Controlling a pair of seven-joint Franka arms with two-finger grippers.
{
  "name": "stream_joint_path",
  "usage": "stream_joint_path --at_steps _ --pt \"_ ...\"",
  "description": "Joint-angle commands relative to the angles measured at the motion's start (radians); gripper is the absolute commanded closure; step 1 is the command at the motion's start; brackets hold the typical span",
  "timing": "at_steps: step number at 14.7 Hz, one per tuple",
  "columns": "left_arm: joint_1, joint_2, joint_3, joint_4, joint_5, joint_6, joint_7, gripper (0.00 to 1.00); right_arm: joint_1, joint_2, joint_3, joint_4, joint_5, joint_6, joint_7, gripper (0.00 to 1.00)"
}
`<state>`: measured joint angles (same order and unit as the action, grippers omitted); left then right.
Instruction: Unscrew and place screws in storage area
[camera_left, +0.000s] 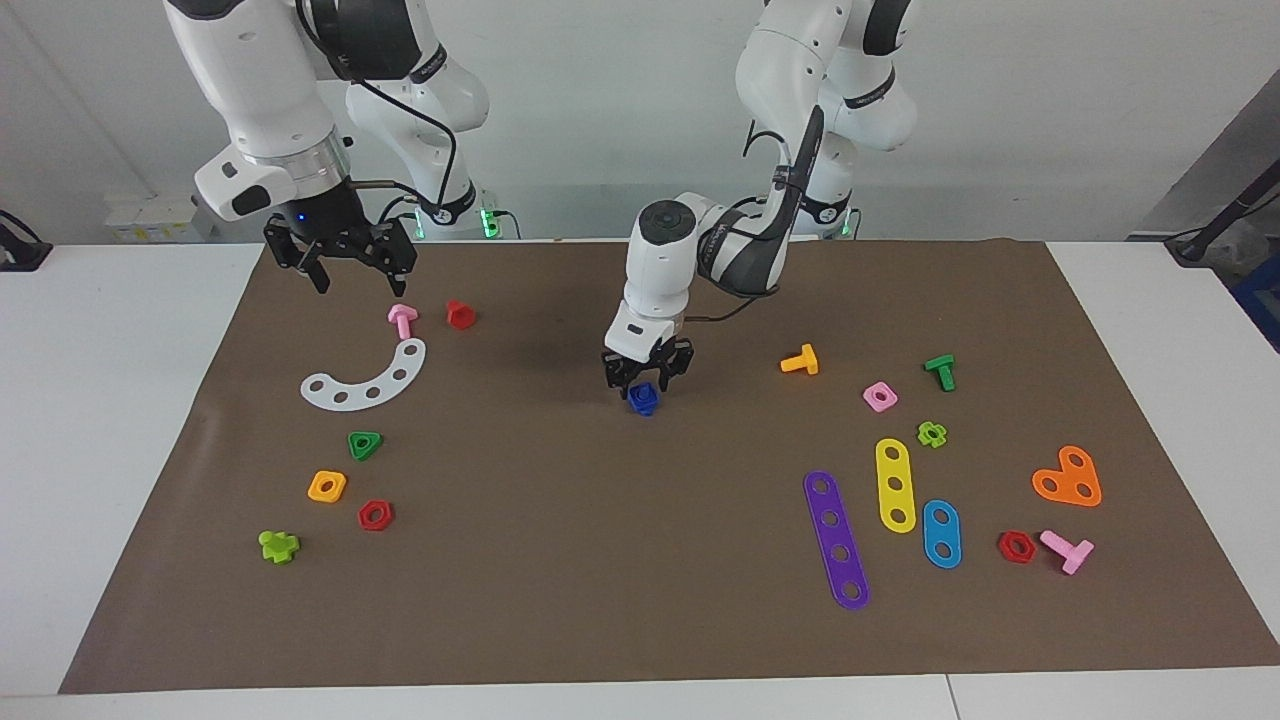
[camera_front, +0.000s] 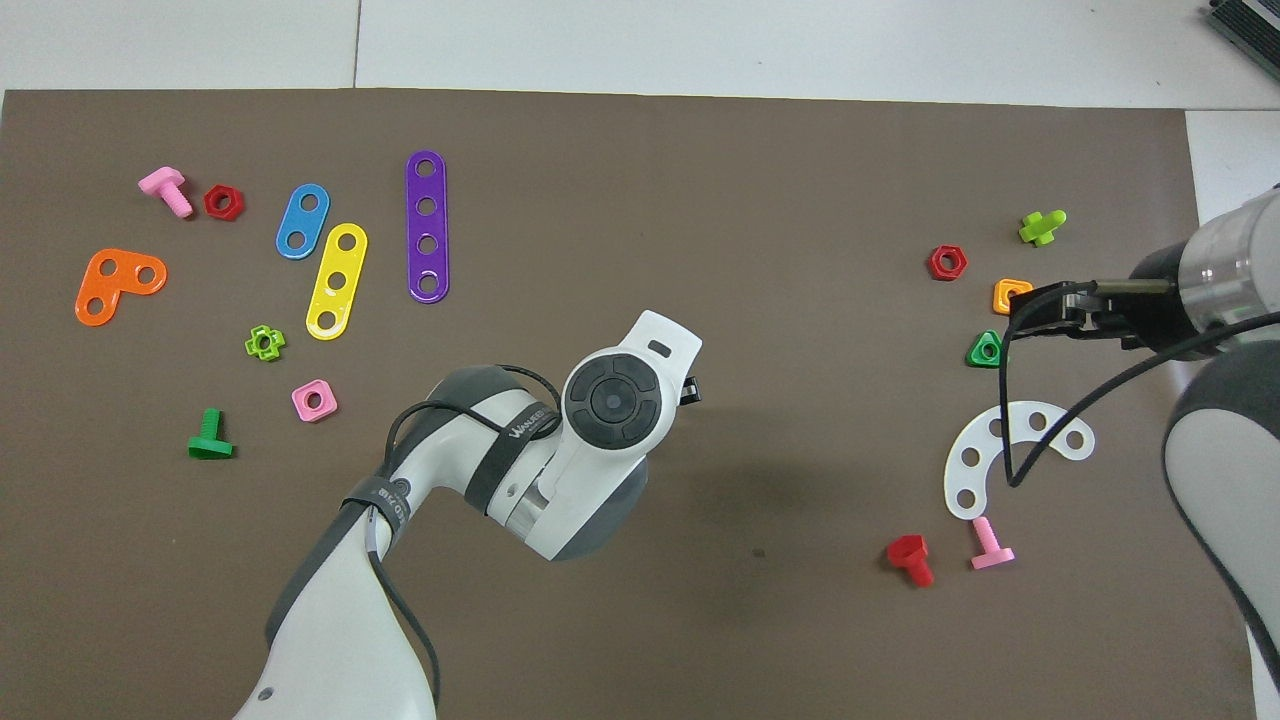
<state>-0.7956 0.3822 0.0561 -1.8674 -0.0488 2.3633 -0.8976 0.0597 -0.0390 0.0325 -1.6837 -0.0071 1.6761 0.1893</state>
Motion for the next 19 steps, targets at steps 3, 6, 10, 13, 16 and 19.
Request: stream_joint_path --at_steps 3,6,10,13,16,19 --pt "-0.017 0.023 0.019 0.007 0.006 0.036 -0.003 0.30 0.002 -0.018 0.001 -0.021 -0.028 0.002 -0.008 0.00" --pt "-0.017 0.026 0.019 0.005 0.010 0.036 0.000 0.30 0.002 -0.018 0.003 -0.021 -0.027 0.001 -0.010 0.00" --pt "-0.019 0.026 0.019 -0.001 0.030 0.034 0.000 0.36 -0.006 -0.018 0.003 -0.021 -0.011 -0.001 -0.013 0.00" --pt "-0.019 0.026 0.019 0.001 0.030 0.031 0.000 0.50 -0.008 -0.018 0.003 -0.021 -0.010 -0.001 -0.011 0.00" --pt "-0.017 0.024 0.018 0.001 0.030 0.027 0.000 0.77 -0.009 -0.018 0.003 -0.021 -0.010 -0.001 -0.010 0.00" --pt "-0.013 0.024 0.018 0.014 0.020 0.011 0.000 1.00 -0.009 -0.018 0.003 -0.021 -0.011 0.001 -0.008 0.00"
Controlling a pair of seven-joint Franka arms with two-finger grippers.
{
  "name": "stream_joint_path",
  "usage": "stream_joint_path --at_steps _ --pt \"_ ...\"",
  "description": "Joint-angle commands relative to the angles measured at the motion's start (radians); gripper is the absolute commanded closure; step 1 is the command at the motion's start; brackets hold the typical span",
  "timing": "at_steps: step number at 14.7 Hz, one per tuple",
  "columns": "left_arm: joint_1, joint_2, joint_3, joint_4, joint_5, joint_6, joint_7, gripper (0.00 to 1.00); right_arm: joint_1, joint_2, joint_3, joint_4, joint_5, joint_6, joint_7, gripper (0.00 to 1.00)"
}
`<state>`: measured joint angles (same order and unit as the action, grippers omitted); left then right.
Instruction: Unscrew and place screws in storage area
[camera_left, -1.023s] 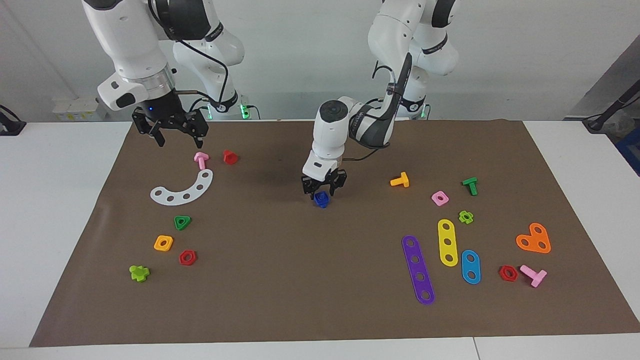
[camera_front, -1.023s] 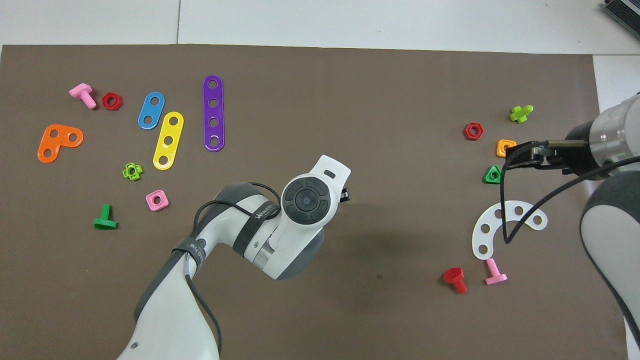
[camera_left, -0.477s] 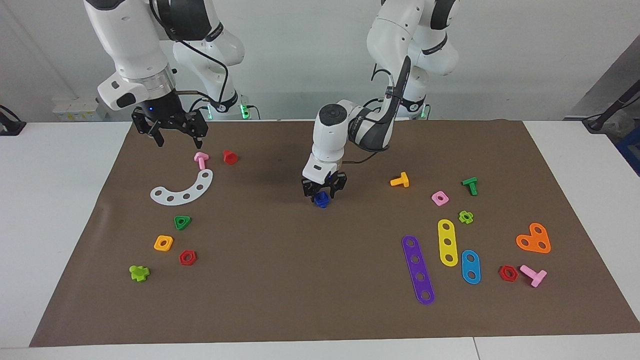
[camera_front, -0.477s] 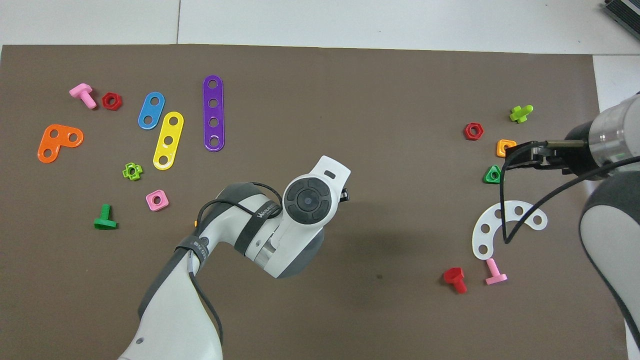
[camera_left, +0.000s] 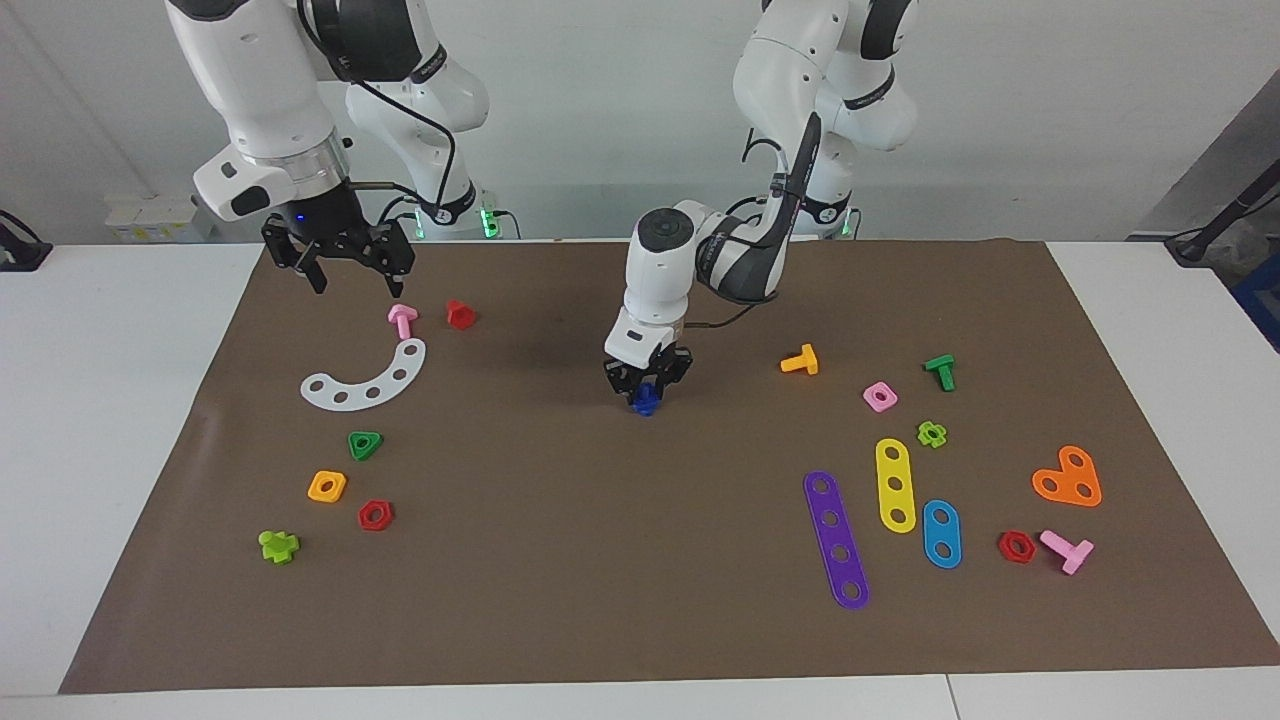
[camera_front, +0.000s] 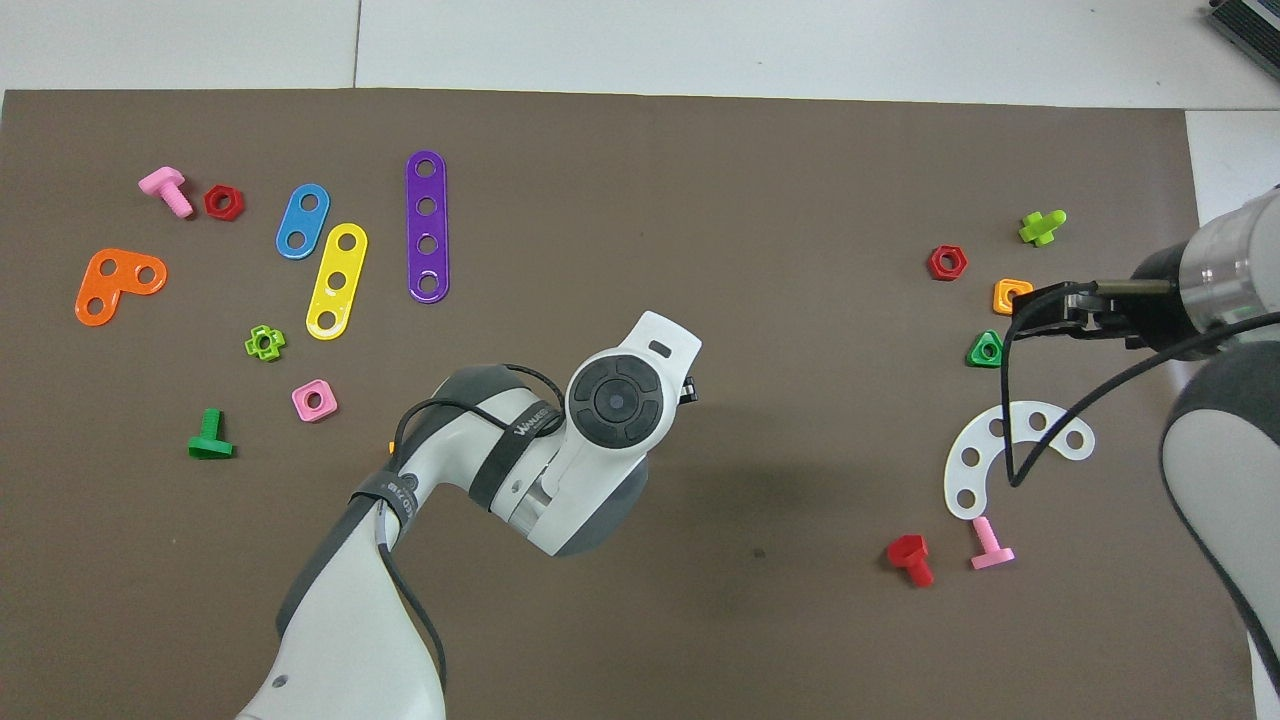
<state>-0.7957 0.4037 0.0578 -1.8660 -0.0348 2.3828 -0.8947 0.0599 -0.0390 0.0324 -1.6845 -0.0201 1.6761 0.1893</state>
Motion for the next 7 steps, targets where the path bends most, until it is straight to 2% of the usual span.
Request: stream_joint_path --at_steps 1,7 --pt "-0.007 0.003 0.016 0.031 0.004 -0.031 -0.004 1.00 -0.009 -0.018 0.003 -0.020 0.003 0.001 -0.008 0.00" --pt "0.029 0.036 0.017 0.243 -0.022 -0.302 -0.001 1.00 -0.011 -0.018 0.003 -0.020 0.003 0.001 -0.007 0.00"
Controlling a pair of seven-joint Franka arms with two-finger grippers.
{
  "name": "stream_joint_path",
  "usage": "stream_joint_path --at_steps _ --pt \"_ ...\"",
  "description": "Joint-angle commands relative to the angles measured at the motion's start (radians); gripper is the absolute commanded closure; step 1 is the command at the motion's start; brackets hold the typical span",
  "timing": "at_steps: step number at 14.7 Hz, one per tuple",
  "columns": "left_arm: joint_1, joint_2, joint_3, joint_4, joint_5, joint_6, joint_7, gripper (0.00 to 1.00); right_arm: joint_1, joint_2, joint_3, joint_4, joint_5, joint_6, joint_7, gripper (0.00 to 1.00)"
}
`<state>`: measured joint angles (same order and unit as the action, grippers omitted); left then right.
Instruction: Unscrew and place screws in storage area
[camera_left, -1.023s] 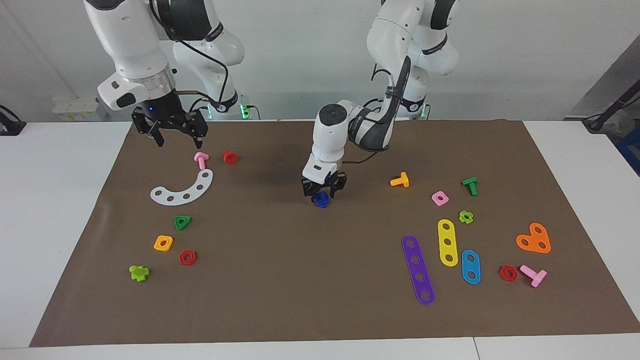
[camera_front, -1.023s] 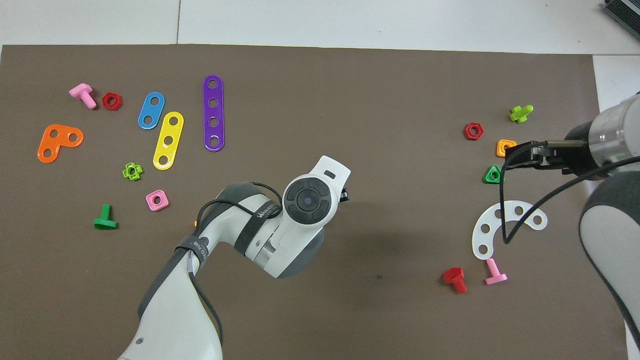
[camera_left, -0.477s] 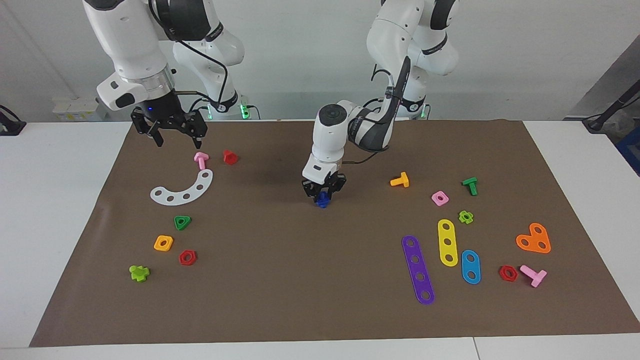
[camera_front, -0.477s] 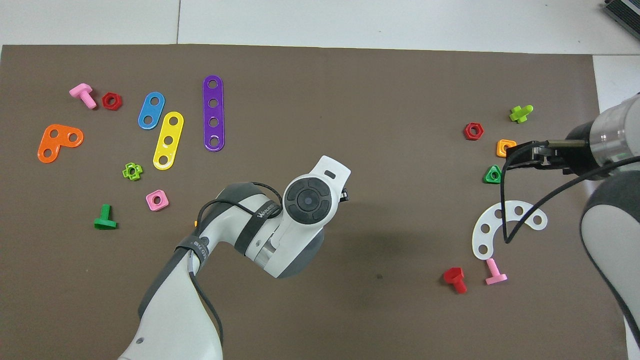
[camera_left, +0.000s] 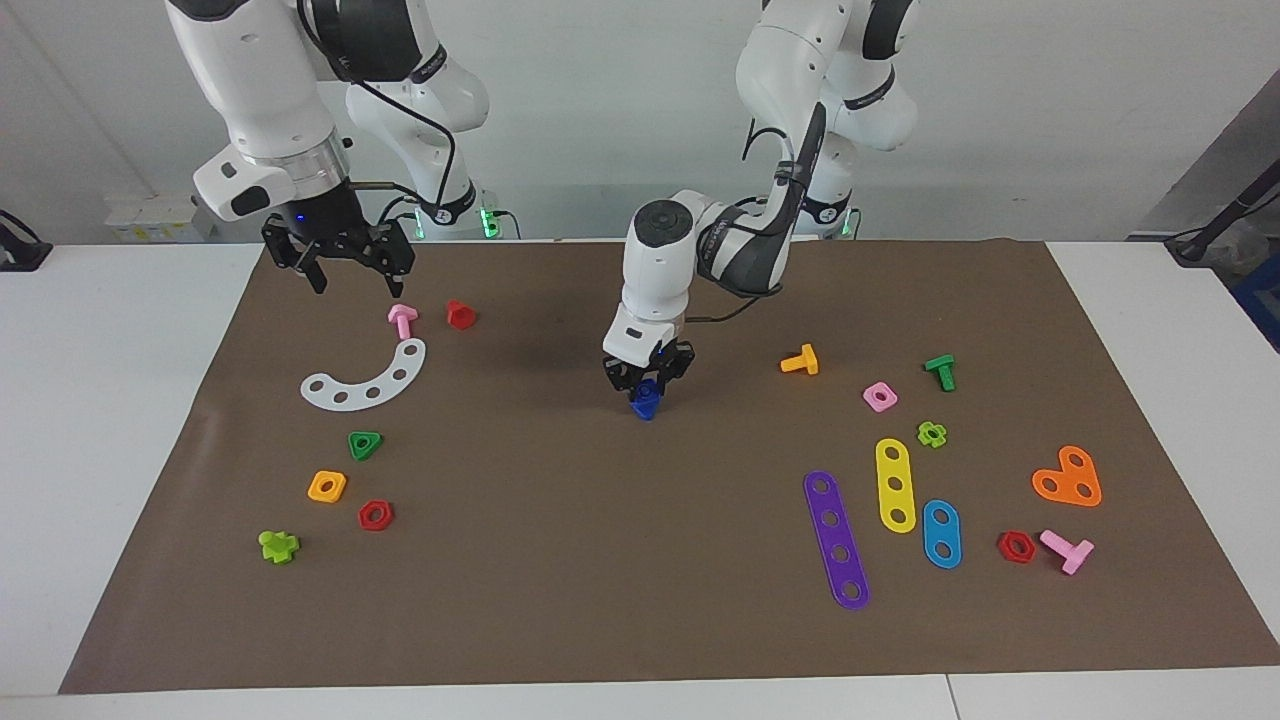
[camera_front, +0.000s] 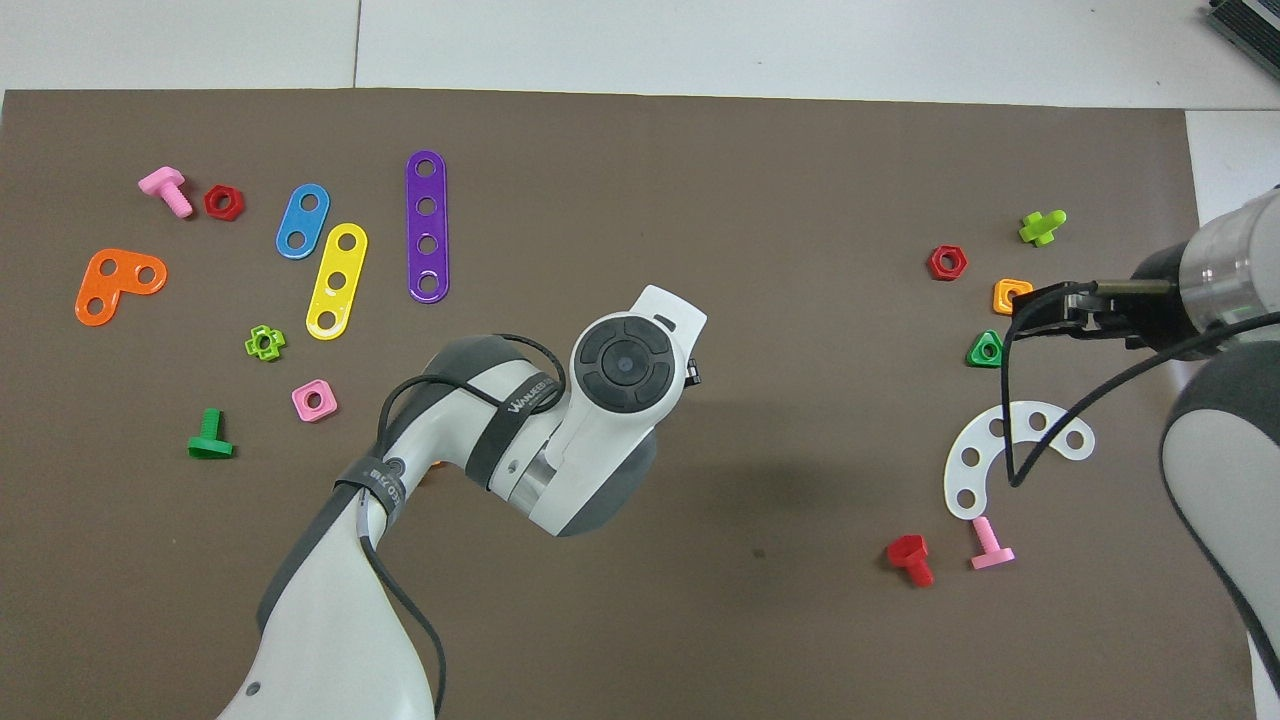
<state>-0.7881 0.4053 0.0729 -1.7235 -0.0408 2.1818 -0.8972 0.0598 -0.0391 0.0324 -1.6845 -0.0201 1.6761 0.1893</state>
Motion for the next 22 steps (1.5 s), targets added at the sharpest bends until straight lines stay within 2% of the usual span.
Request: stream_joint_path --at_steps 1,3,6,10,13,16,19,20,22 --pt "0.039 0.035 0.002 0.134 -0.025 -0.143 0.004 1.00 -0.011 -0.018 0.003 -0.020 0.003 0.002 -0.008 0.00" --pt "0.099 0.027 0.001 0.169 -0.037 -0.189 0.009 1.00 -0.008 -0.016 0.004 -0.021 0.003 0.033 -0.013 0.00" --pt "0.193 -0.003 -0.002 0.168 -0.050 -0.197 0.099 1.00 0.005 -0.015 0.007 -0.038 0.003 0.063 -0.011 0.01" --pt "0.337 -0.026 -0.001 0.151 -0.063 -0.310 0.419 1.00 0.087 0.030 0.017 -0.047 0.002 0.120 0.073 0.03" --pt "0.418 -0.061 0.002 0.081 -0.063 -0.335 0.682 1.00 0.173 0.089 0.017 -0.047 0.002 0.209 0.166 0.03" --pt "0.457 -0.104 0.004 -0.039 -0.063 -0.288 0.838 1.00 0.254 0.168 0.017 -0.044 -0.006 0.292 0.240 0.03" --pt "0.449 -0.160 0.004 -0.229 -0.063 -0.081 0.848 1.00 0.346 0.249 0.017 -0.043 -0.014 0.372 0.340 0.03" --pt "0.446 -0.169 0.002 -0.273 -0.063 -0.018 0.847 1.00 0.357 0.266 0.017 -0.043 -0.014 0.387 0.348 0.03" --pt "0.444 -0.178 0.002 -0.312 -0.063 0.018 0.847 1.00 0.400 0.298 0.015 -0.040 -0.014 0.428 0.384 0.03"
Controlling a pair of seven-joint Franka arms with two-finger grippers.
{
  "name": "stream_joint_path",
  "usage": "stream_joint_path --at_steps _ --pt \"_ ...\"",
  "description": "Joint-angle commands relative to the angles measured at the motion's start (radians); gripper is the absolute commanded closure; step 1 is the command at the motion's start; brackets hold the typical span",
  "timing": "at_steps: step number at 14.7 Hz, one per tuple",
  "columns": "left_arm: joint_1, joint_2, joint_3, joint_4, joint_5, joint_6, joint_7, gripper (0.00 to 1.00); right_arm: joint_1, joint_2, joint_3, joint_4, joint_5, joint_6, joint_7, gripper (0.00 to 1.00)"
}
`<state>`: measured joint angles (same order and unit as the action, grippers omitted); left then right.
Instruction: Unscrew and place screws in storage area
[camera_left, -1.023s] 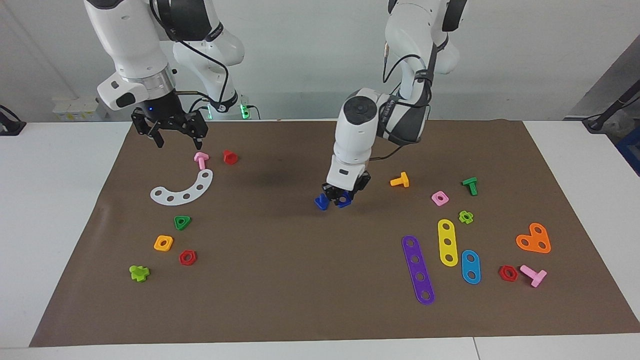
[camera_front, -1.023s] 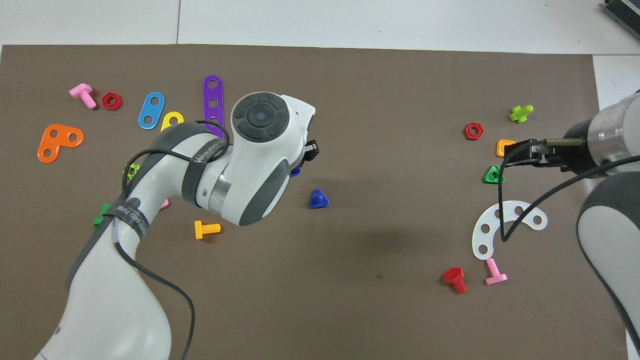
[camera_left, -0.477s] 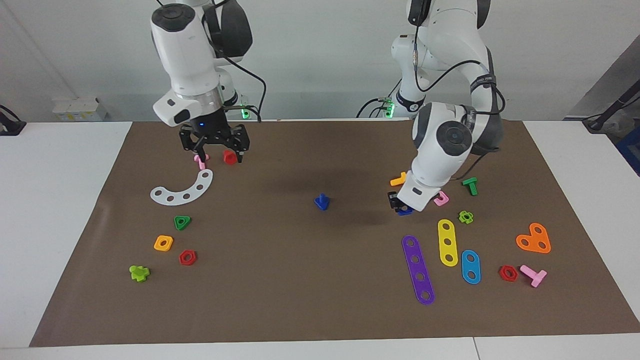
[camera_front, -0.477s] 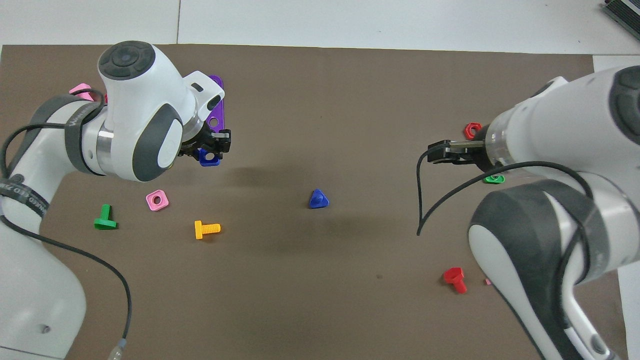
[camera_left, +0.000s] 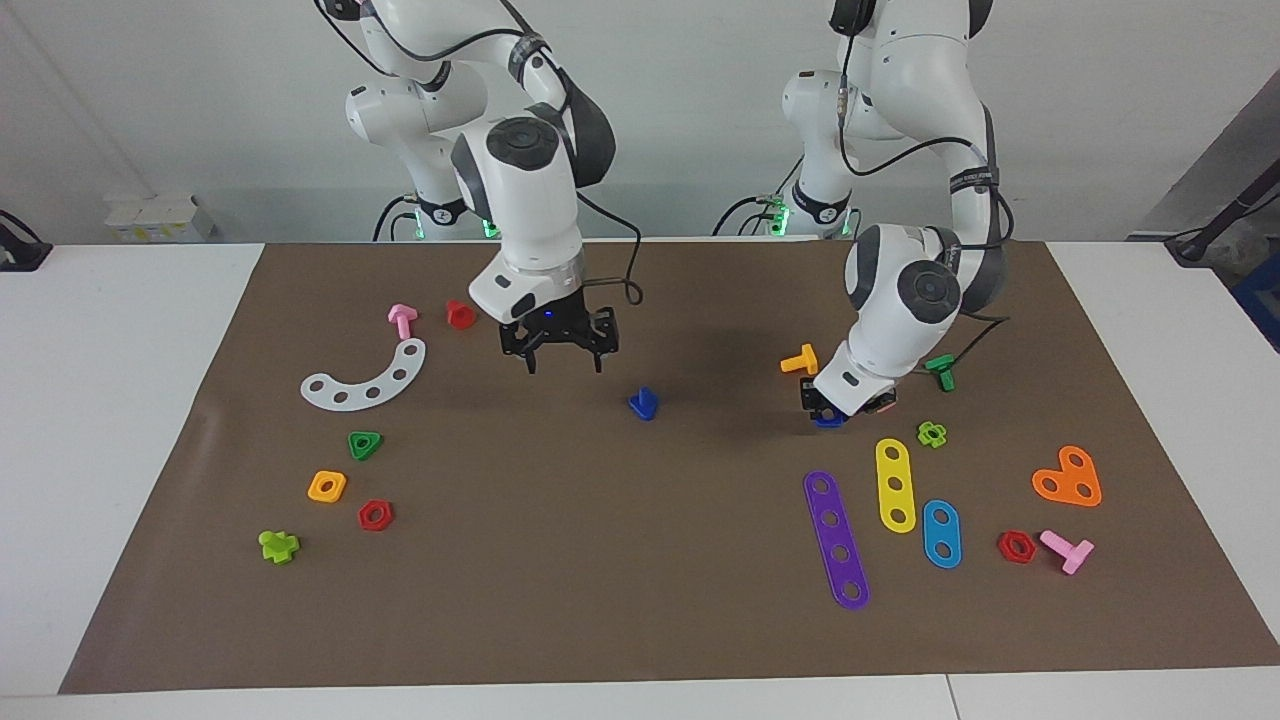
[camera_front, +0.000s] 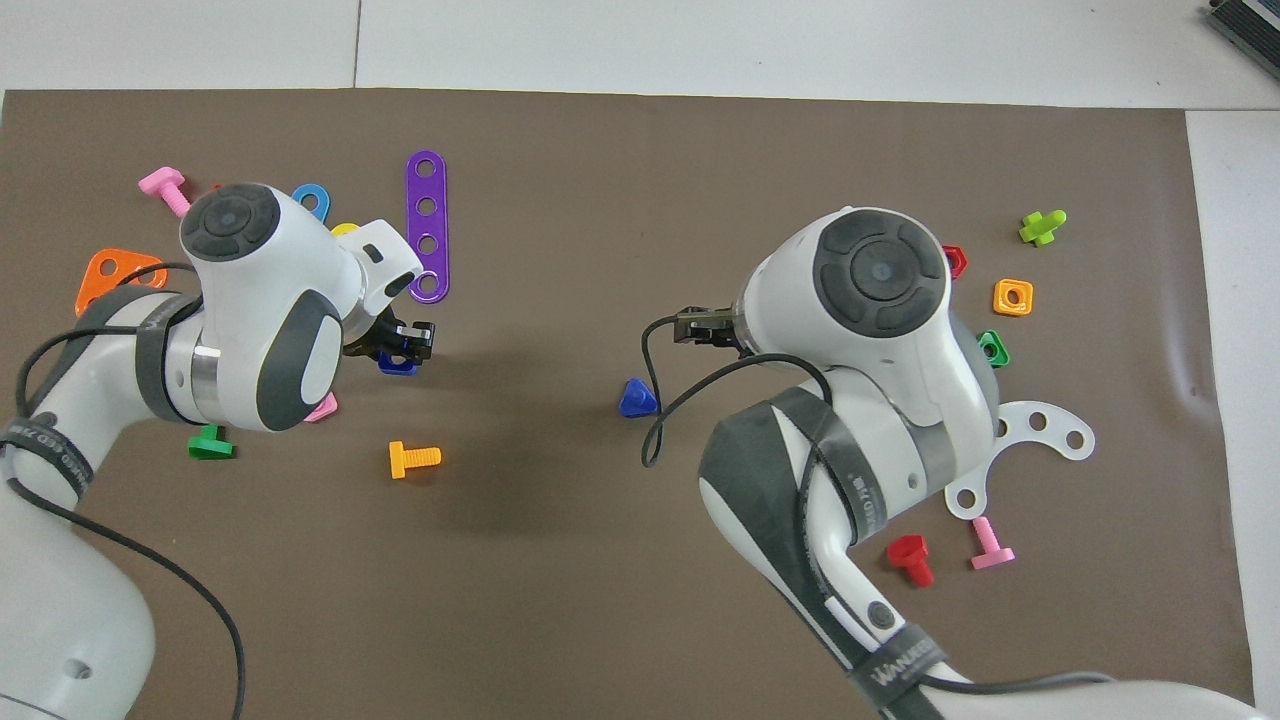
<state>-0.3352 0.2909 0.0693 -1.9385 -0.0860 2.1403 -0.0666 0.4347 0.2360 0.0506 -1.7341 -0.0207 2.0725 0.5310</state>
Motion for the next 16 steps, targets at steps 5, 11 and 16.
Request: stream_joint_path --at_steps 5,11,16 --pt "-0.013 -0.065 0.007 -0.100 -0.018 0.073 -0.110 0.00 0.094 0.109 -0.001 0.016 -0.024 0.112 0.106 0.10" --pt "0.073 -0.075 0.012 0.010 -0.017 -0.027 -0.085 0.00 0.167 0.197 -0.001 0.002 -0.088 0.170 0.170 0.21" --pt "0.231 -0.134 0.015 0.084 -0.017 -0.178 0.072 0.00 0.167 0.184 -0.001 -0.085 -0.088 0.245 0.175 0.31"
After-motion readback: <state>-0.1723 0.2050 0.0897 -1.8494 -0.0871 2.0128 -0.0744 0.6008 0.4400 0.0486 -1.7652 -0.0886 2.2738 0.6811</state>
